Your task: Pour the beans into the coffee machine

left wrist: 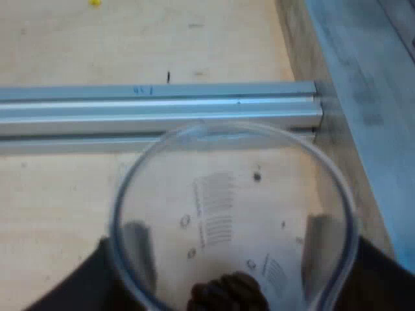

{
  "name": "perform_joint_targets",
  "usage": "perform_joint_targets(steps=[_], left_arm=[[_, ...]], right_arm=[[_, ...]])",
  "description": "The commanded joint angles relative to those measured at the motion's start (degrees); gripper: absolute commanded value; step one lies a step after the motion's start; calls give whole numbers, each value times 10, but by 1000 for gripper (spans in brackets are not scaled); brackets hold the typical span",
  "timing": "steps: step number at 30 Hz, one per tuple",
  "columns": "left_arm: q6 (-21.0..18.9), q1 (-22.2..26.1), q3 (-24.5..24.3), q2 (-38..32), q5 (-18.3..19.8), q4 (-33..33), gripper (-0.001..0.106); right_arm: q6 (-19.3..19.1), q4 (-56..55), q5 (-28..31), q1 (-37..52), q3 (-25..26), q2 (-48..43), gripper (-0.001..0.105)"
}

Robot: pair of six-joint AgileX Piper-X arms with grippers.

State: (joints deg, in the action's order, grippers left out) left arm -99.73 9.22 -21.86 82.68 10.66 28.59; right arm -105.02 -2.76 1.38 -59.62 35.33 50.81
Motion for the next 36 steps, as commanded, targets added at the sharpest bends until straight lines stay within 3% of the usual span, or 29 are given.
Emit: perform_joint_targets(steps=[1,4,8,14,21,28,32,36], left_arm=[[-3,-1,-3,-18,29,-7,5],[-3,-1,-3,-61,68,-17,0],[-7,-1,-5,-137,71,-37,0],[-7,-1,-32,-291,71,-194,0],[-7,-1,-107,-426,60,-391,0],[0,-2,-202,-476,58,-542,0],[0,-6,-249,-480,57,-579,0],[2,-40,-298,-480,53,-580,0]], right_arm=[[-1,8,1,-1,2,0,78],[-1,8,1,-1,2,0,78],[-1,13,1,-1,2,0,78],[-1,35,3,-1,12,0,78],[-14,34,109,-1,82,-2,78],[-56,34,182,-1,128,-32,78],[-80,34,224,-1,128,-64,78],[-84,34,295,-1,128,-103,78]])
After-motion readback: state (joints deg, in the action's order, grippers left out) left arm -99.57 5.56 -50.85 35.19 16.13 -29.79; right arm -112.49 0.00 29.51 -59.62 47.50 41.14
